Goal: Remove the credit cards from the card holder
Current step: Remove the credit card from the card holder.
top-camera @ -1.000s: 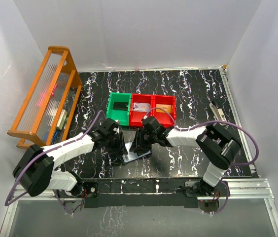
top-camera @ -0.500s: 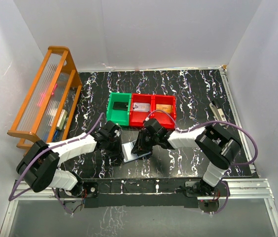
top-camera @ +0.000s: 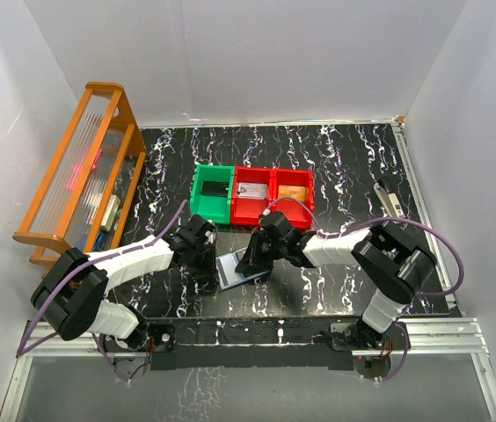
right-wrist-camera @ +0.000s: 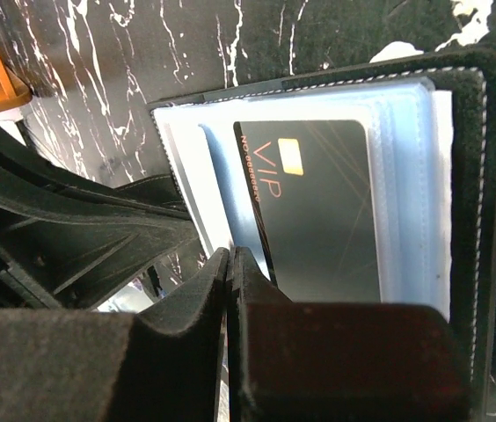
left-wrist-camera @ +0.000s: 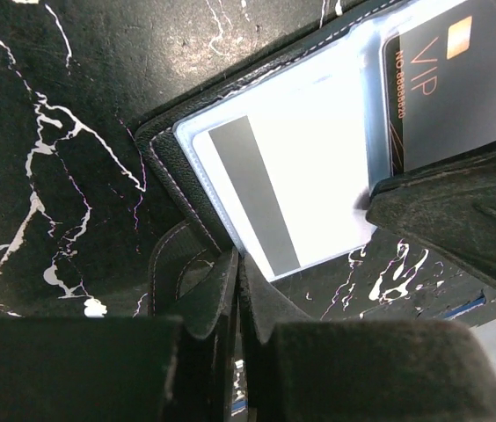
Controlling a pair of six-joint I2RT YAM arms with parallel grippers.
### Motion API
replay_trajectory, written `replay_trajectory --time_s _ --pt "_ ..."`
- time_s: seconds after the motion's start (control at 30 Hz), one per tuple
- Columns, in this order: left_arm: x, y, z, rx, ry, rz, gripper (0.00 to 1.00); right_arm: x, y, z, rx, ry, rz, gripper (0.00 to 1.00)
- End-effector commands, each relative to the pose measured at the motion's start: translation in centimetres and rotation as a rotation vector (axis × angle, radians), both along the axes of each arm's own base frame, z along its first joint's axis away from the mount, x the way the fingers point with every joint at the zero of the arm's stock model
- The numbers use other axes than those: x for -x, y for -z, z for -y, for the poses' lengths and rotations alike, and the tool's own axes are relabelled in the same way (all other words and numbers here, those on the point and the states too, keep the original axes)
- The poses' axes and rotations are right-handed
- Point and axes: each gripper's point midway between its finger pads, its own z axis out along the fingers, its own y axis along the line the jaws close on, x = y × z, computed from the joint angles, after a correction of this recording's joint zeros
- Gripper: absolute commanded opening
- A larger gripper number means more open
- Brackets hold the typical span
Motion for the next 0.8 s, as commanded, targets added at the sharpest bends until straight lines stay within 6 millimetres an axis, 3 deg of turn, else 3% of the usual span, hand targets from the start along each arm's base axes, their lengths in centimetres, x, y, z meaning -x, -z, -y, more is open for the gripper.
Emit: replay_trajectory --time_s 0.0,0.37,0.67,0.77 --pt "0.4 0.4 -0.7 -0.049 0.021 -0.017 0.0 -1.0 -3.1 -0.7 -0.062 0.014 0.079 0.0" --pt "0.3 0.3 -0.9 -0.061 0.021 -0.009 0.0 -1.3 -3.0 -0.1 -0.018 0.028 0.092 0.0" --pt "0.3 0.2 -0.9 -0.06 0.029 -0.007 0.0 -1.0 -1.3 0.0 0.036 -0.02 0.072 0.28" --pt "0.3 0.2 -0.9 -0.057 0.027 -0.007 0.0 -0.5 -0.8 -0.4 0.024 -0.061 0.054 0.29"
